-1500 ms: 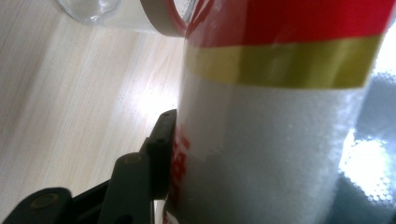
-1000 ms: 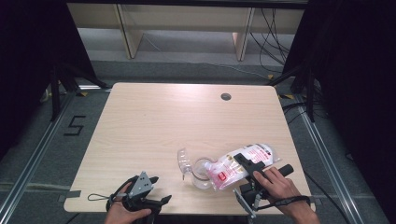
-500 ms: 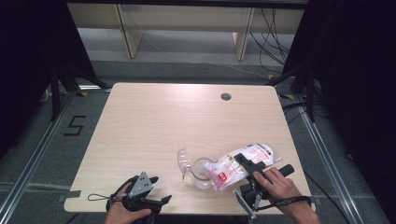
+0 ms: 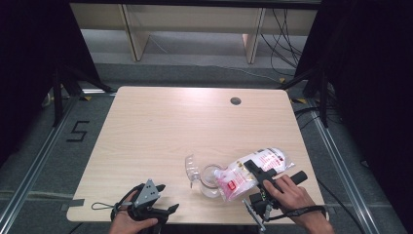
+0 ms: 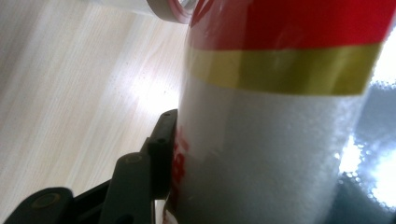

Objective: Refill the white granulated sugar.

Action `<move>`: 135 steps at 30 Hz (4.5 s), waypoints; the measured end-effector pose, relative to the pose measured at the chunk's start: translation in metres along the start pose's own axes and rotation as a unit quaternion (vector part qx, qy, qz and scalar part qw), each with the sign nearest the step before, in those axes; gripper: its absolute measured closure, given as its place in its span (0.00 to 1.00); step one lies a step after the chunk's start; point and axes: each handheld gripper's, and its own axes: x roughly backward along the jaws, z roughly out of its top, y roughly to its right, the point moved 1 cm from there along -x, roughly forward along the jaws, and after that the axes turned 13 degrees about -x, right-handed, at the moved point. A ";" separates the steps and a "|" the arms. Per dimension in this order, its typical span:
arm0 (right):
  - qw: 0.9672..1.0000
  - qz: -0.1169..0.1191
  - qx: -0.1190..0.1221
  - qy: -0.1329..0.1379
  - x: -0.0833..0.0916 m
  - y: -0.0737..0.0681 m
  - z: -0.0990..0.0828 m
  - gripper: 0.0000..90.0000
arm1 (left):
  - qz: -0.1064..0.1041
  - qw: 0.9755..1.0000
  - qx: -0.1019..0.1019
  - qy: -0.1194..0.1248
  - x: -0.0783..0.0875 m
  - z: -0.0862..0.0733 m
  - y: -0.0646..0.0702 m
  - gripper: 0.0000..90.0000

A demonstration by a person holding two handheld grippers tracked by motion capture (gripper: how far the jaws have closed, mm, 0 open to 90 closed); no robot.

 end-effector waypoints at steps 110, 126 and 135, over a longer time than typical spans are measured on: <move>0.999 -0.010 0.045 -0.009 0.000 -0.002 0.003 0.63 | -0.004 1.000 -0.005 -0.003 0.001 0.000 -0.001 0.22; 0.999 -0.006 0.041 -0.011 0.001 -0.002 0.002 0.64 | -0.003 1.000 -0.013 -0.004 0.002 0.001 -0.002 0.22; 0.999 -0.006 0.039 -0.012 0.001 -0.002 0.002 0.64 | -0.003 1.000 -0.003 0.000 0.001 0.001 -0.001 0.22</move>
